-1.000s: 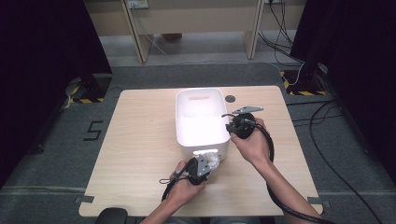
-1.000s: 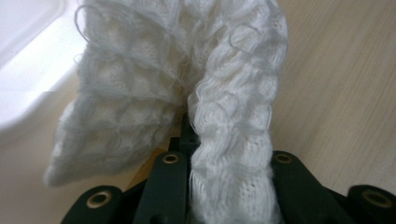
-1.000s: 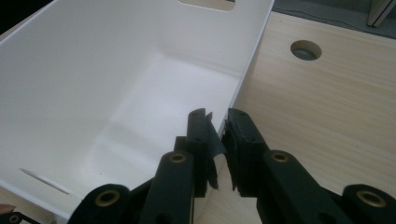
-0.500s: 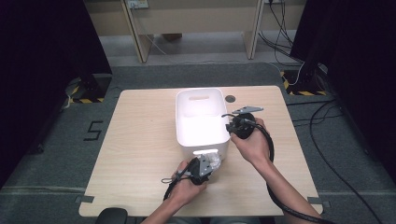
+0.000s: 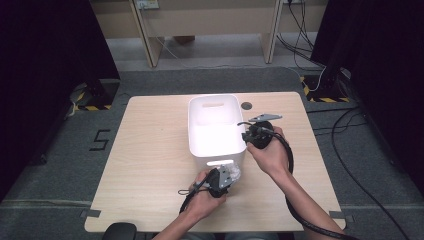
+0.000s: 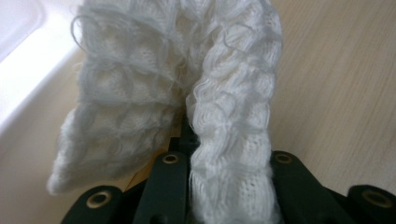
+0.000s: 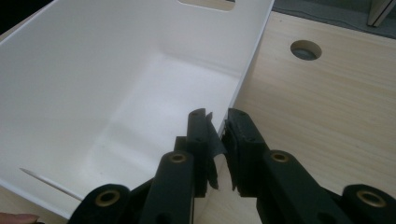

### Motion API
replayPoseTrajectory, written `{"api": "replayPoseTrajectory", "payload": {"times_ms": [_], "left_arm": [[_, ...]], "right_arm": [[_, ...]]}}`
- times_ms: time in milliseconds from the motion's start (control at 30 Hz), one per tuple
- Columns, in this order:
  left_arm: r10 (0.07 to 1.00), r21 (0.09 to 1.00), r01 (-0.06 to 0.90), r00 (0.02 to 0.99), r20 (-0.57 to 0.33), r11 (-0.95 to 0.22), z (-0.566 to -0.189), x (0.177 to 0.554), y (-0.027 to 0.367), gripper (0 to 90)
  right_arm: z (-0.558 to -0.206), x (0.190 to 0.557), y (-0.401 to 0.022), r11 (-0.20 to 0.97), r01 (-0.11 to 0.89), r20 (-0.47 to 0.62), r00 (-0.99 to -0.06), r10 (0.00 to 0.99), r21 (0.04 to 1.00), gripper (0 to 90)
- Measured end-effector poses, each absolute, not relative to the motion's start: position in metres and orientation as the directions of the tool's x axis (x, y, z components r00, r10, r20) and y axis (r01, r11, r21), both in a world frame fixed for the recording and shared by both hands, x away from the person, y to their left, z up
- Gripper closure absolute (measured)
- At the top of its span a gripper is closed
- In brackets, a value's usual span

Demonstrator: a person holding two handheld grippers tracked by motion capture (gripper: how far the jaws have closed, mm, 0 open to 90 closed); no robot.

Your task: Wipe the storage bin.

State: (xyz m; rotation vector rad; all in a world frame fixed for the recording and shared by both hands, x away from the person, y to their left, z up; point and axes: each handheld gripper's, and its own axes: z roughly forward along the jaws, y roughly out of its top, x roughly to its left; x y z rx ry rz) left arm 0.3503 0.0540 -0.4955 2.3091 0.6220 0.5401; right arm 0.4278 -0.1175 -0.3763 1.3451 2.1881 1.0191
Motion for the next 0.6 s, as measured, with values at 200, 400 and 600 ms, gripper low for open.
{"api": "replayPoseTrajectory", "payload": {"times_ms": [200, 400, 600], "left_arm": [[0.559, 0.698, 0.278, 0.803, 0.208, -0.66, -0.495, 0.3516, 0.0504, 76.0], [0.552, 0.695, 0.272, 0.806, 0.213, -0.666, -0.4945, 0.353, 0.0481, 76.0], [0.555, 0.699, 0.274, 0.805, 0.209, -0.661, -0.495, 0.3531, 0.0466, 76.0]], "right_arm": [[-0.3762, 0.4278, -0.1176, 0.281, 0.608, 0.054, -0.473, 0.88, 0.743, 80.2], [-0.3761, 0.4277, -0.1176, 0.279, 0.608, 0.056, -0.472, 0.88, 0.743, 80.3], [-0.3761, 0.4276, -0.1176, 0.279, 0.608, 0.056, -0.472, 0.88, 0.743, 80.4]]}}
